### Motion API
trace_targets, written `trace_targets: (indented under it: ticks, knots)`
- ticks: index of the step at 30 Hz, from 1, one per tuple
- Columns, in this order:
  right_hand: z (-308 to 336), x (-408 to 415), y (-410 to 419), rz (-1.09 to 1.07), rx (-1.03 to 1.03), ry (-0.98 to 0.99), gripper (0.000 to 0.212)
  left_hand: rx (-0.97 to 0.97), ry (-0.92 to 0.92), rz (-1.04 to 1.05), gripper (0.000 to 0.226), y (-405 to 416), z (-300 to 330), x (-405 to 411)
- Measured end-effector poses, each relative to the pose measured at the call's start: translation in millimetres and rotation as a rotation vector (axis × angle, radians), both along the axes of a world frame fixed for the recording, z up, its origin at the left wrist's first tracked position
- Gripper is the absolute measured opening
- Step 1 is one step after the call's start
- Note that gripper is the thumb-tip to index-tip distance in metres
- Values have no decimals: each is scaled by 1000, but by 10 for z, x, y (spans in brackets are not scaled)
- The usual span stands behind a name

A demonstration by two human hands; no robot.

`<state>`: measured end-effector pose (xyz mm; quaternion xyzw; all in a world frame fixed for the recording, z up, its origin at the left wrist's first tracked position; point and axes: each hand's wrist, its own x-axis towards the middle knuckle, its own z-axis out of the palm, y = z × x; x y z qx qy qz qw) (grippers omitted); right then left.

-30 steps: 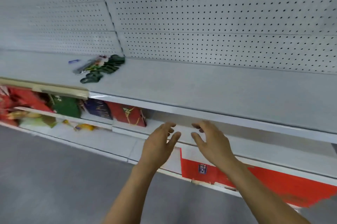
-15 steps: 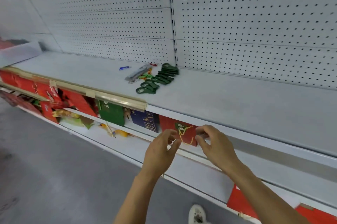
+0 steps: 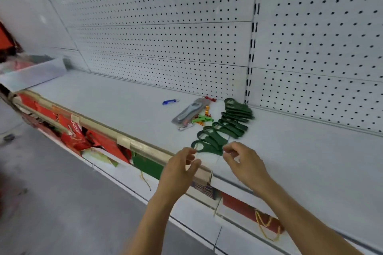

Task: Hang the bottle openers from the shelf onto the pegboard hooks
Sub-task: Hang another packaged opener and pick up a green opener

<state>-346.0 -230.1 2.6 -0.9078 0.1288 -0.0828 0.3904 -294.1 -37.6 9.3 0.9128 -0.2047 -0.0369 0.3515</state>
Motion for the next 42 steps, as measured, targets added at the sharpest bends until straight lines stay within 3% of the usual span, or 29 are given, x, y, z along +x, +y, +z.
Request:
trace_targets:
  ticks: [8, 13, 19, 22, 26, 30, 33, 38, 42]
  knots:
    - [33, 1097, 131, 2, -22, 17, 27, 8, 52, 17, 39, -17, -33, 1173]
    - [8, 1784, 194, -90, -40, 88, 42, 71, 59, -92, 47, -84, -128, 1924]
    - [-101, 2498, 400, -253, -221, 274, 50, 240, 57, -254, 25, -71, -285, 2564]
    - [-134, 2753, 541, -393, -324, 289, 65, 274, 24, -354, 24, -17, -322, 2720]
    - [-176, 2979, 618, -543, -270, 380, 91, 228, 57, -443, 20, 41, -343, 2912]
    - [-172, 3073, 581, -600, -246, 477, 100, 193, 106, -458, 20, 66, -345, 3057]
    - [-132, 3074, 533, -643, -106, 491, 91, 150, 141, -449, 20, 54, -313, 3112]
    - [-92, 2960, 516, -718, 236, 285, 32, 85, 152, -494, 29, 57, -306, 3098]
    - [32, 2689, 528, -773, 428, 94, 19, -29, 129, -495, 25, -18, -268, 2980]
